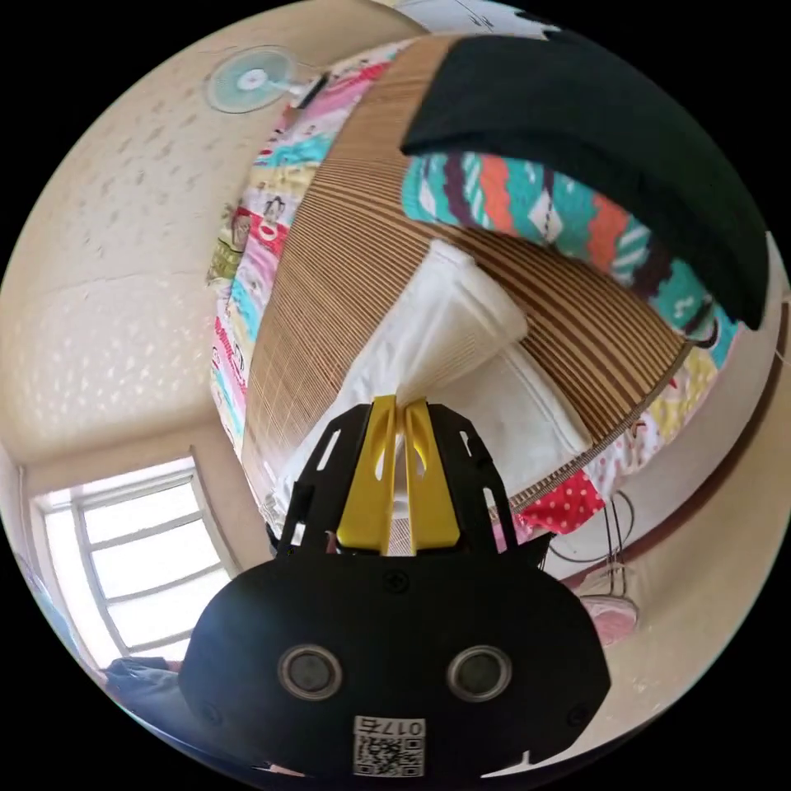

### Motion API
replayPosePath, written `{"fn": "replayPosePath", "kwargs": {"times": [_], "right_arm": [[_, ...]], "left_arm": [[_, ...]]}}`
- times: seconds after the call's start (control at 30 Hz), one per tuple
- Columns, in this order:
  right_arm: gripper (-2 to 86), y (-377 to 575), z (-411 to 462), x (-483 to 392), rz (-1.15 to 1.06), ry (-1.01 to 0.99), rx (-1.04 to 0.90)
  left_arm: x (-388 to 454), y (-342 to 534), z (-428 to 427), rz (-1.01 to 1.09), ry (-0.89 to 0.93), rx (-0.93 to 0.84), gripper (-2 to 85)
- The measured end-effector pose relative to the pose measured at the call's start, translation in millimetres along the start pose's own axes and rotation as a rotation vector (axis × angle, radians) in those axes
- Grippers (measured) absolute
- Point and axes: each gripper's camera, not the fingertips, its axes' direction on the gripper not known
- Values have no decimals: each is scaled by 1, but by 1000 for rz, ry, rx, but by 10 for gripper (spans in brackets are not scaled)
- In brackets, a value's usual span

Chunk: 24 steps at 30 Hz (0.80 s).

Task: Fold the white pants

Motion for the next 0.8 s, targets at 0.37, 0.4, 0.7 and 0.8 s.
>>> {"fn": "replayPosePath", "kwargs": {"times": [0.37, 0.4, 0.7, 0.8], "right_arm": [[17, 130, -10, 168, 541, -322, 103], [14, 137, -9, 164, 531, -346, 73], [3, 162, -17, 151, 522, -373, -4], [2, 169, -15, 154, 553, -384, -1]], "left_arm": [[5, -88, 1, 22, -34, -31, 81], [6, -94, 4, 27, -24, -51, 55], [23, -148, -66, 431, 146, -246, 14], [-16, -156, -77, 282, -12, -161, 58]]}}
